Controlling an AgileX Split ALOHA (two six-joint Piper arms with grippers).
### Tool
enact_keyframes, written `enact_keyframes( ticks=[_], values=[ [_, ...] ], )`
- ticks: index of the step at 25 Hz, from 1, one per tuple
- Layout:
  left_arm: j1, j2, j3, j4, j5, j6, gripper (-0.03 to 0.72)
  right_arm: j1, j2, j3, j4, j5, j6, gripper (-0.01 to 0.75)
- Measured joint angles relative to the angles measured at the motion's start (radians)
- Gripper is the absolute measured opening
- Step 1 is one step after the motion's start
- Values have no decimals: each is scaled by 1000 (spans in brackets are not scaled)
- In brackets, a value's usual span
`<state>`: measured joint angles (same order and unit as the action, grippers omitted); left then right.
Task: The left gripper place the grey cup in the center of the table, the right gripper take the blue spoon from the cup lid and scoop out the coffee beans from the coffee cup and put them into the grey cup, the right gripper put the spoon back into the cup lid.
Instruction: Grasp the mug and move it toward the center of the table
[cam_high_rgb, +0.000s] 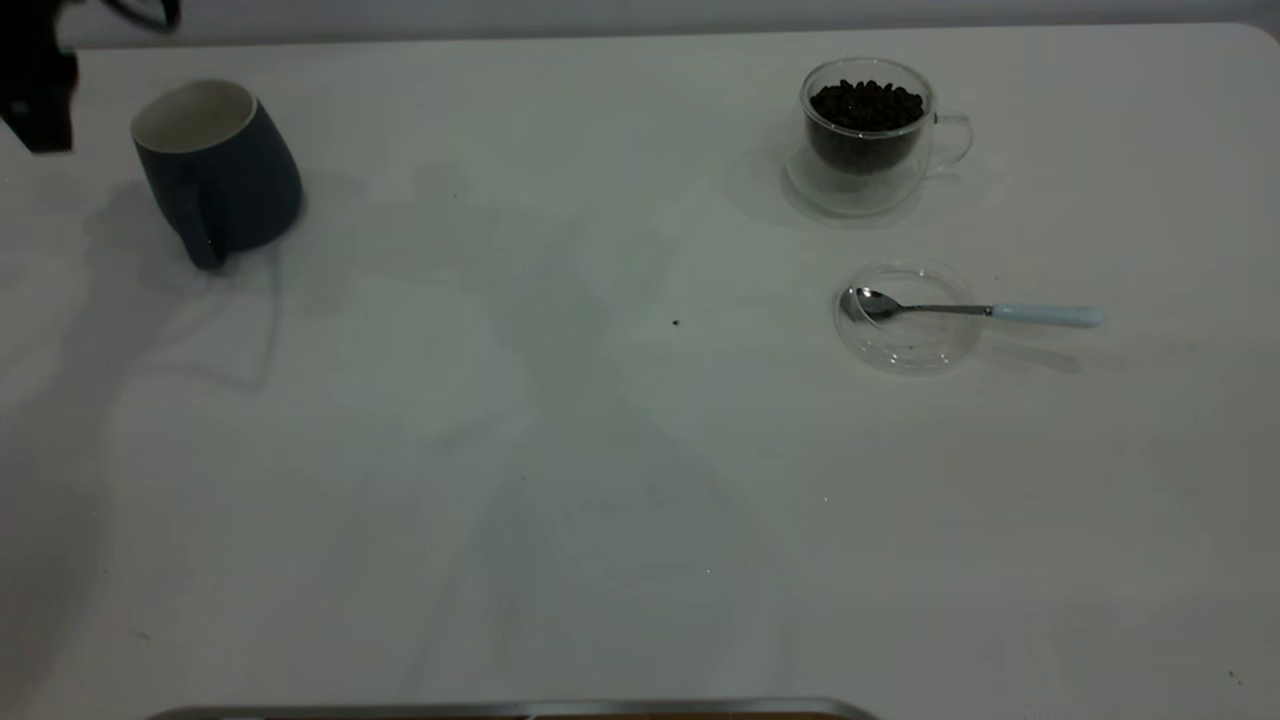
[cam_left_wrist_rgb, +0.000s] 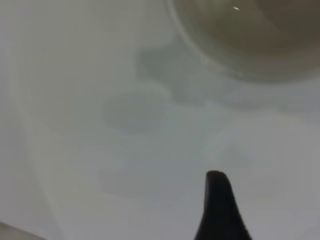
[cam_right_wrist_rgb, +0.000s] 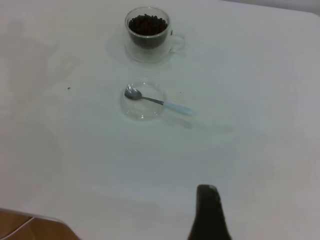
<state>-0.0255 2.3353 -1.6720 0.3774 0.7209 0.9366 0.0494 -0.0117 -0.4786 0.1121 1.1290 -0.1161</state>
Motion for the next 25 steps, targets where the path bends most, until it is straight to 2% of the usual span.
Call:
enact_keyframes(
  ticks=[4,12,25],
  values=[
    [-16,58,0,78,-79,1,567,0,0,0,0,0,0,588],
    [-83,97,-2,104,-230,3,567,0,0,0,0,0,0,588],
    [-317,99,-2,38,-244,-50,567,0,0,0,0,0,0,588]
  ],
)
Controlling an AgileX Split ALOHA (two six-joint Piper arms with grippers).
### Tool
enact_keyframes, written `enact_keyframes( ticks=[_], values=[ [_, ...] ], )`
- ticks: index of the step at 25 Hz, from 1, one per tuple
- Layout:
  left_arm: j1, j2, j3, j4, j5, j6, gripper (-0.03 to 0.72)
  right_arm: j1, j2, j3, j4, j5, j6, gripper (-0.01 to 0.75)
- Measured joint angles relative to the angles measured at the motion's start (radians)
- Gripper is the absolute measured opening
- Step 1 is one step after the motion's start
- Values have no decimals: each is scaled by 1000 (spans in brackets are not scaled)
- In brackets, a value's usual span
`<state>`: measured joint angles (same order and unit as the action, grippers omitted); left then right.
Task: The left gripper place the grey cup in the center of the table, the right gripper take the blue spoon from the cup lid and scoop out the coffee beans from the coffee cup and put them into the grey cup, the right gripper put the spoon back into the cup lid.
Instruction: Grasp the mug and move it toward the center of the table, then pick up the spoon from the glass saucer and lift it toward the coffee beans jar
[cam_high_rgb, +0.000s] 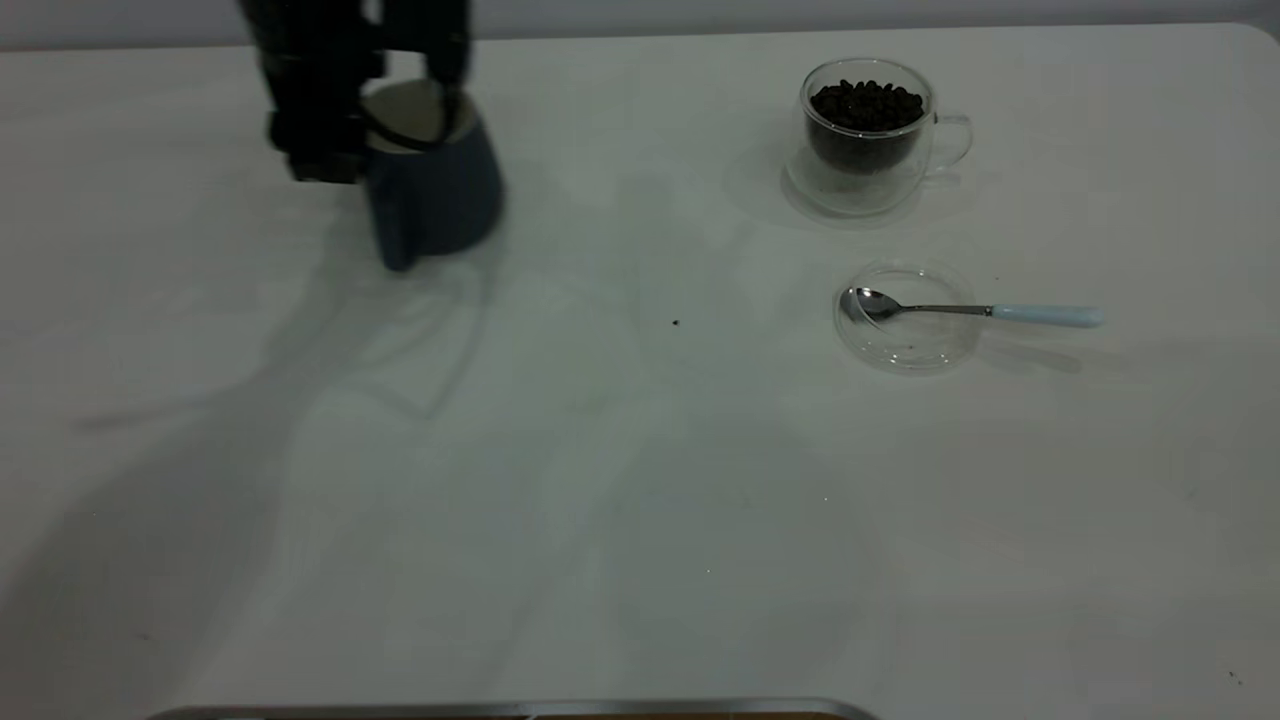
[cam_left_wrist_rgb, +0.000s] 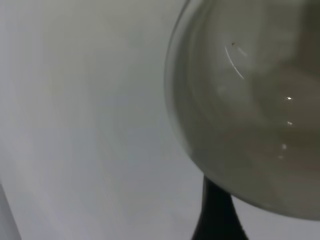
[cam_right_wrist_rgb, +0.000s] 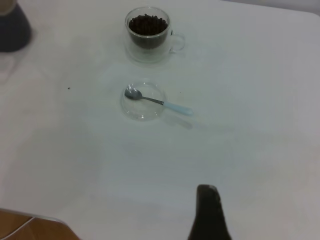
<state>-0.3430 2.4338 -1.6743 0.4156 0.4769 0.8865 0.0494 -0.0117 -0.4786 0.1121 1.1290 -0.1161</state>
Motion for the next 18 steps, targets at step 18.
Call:
enact_keyframes(
  ticks=[18],
  values=[
    [-153,-362,0,43,420,-367,567,0,0,0,0,0,0,588]
  ],
)
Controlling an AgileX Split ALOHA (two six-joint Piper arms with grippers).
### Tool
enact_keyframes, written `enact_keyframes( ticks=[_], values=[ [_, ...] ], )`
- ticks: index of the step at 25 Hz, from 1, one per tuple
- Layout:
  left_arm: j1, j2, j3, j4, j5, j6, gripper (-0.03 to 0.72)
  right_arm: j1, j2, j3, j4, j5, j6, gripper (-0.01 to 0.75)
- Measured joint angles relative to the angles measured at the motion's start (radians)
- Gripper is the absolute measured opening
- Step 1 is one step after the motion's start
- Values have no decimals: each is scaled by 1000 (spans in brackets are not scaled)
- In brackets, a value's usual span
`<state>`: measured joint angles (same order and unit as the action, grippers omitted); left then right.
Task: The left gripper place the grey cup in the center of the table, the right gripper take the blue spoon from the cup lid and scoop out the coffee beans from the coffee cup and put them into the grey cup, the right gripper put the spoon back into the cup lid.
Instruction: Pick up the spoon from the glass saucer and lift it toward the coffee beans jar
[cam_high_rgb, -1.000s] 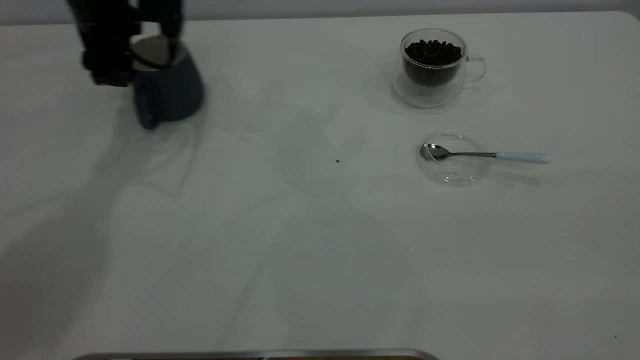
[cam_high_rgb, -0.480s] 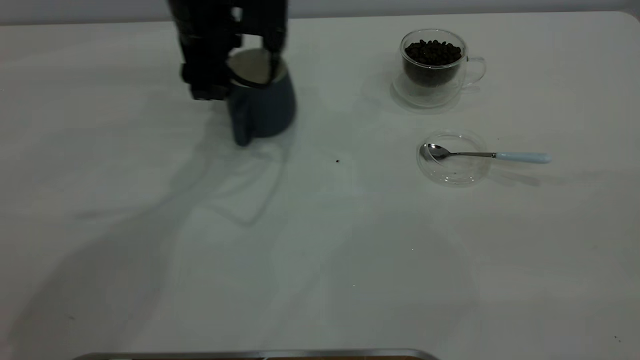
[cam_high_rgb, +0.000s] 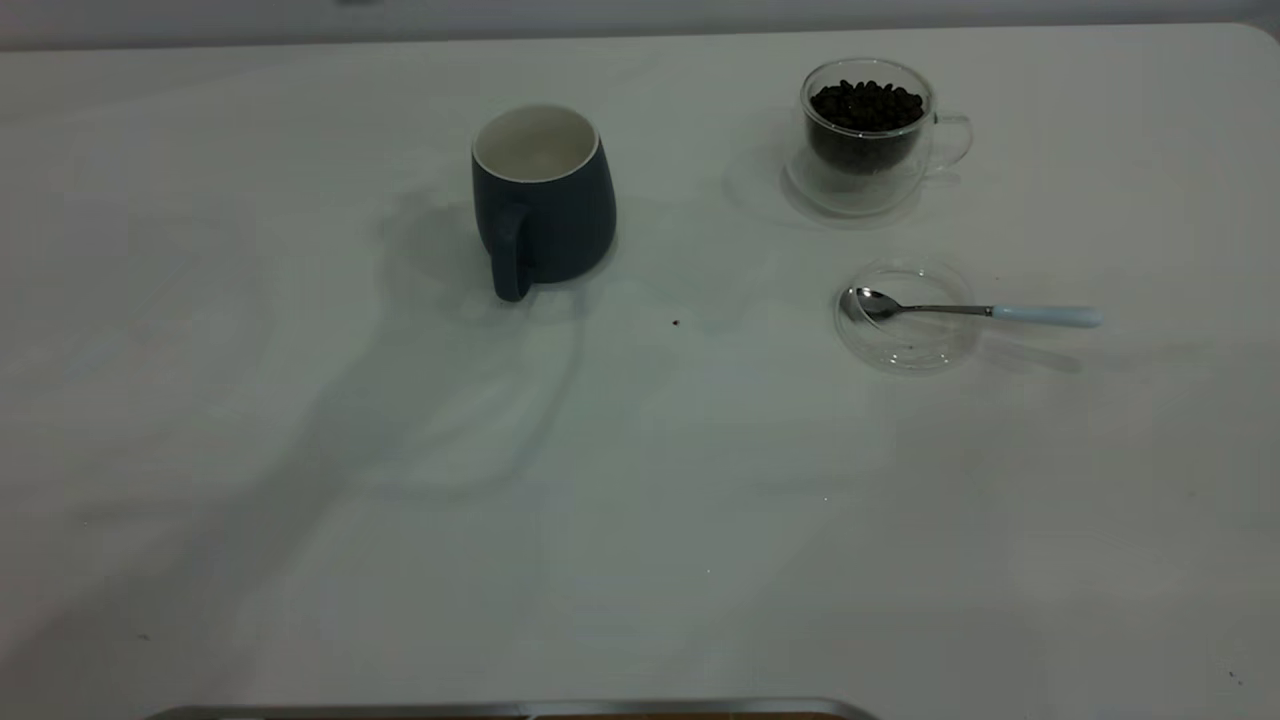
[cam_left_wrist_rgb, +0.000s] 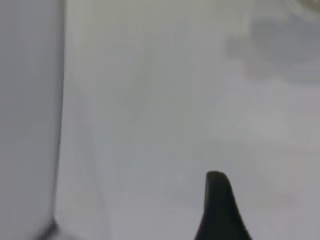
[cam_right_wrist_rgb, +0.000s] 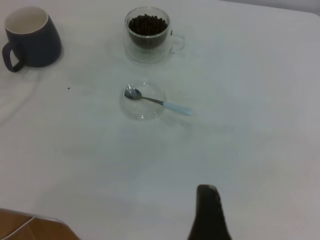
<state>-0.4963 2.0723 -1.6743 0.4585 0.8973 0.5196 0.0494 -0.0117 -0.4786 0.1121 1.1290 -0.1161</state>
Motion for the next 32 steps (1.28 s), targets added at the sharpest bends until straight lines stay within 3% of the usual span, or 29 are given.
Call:
enact_keyframes(
  ticks=[7,19,24,32],
  values=[
    [0,-235,0,-2,268,-152,567,0,0,0,0,0,0,588],
    [10,-723,21,-67,268,-436,567,0,0,0,0,0,0,588],
    [10,-960,196,-165,268,-463,567,0,0,0,0,0,0,588],
    [10,-1336,610,-219,268,-534,567,0,0,0,0,0,0,588]
  ],
)
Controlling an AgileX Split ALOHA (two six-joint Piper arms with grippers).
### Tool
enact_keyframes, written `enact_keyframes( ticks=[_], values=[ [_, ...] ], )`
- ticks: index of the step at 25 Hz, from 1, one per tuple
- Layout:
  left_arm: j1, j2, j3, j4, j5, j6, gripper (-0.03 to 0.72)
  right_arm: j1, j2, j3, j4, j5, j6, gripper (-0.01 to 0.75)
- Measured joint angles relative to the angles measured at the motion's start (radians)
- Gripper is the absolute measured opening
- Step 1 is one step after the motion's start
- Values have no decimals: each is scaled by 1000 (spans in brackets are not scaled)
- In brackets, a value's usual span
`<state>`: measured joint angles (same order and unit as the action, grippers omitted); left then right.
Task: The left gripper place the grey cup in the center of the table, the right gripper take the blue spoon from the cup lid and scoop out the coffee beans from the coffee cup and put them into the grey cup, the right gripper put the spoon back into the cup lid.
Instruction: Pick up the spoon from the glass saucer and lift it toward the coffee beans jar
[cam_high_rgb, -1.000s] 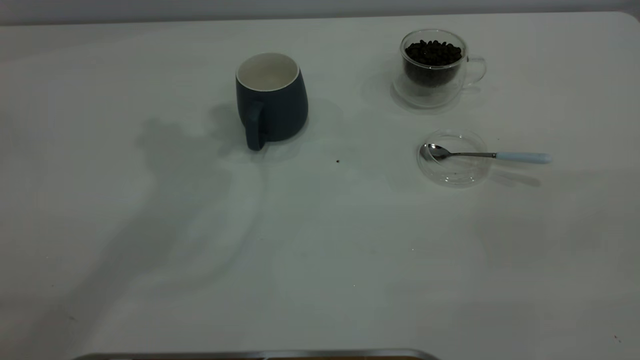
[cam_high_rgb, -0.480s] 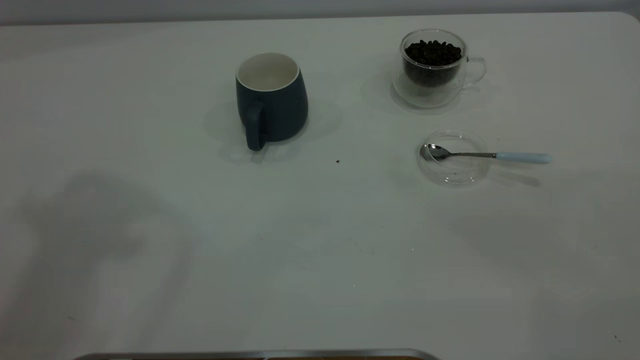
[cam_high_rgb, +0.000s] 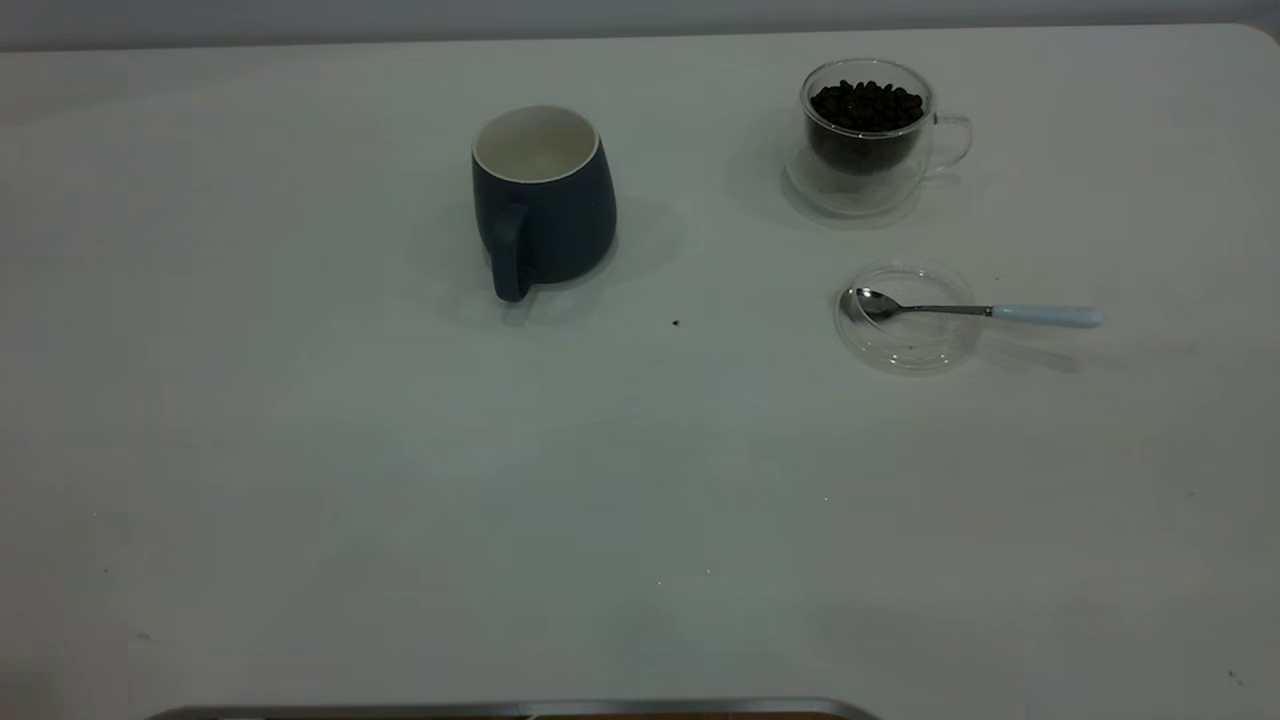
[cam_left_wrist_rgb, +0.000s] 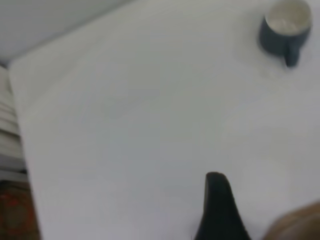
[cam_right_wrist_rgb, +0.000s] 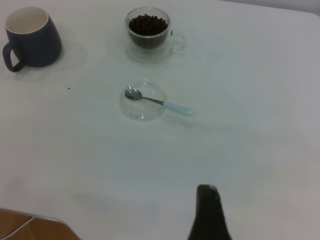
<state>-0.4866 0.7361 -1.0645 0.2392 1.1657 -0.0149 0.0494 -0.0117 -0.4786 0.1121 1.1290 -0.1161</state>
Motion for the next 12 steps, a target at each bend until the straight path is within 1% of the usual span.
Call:
enact_keyframes(
  ticks=[6,9,12],
  values=[
    [0,-247,280,-156,0,-3,567,0,0,0,0,0,0,588],
    [0,-344,394,-208,0,-3,567,0,0,0,0,0,0,588],
    [0,-416,471,-239,0,-3,567,0,0,0,0,0,0,588]
  ],
)
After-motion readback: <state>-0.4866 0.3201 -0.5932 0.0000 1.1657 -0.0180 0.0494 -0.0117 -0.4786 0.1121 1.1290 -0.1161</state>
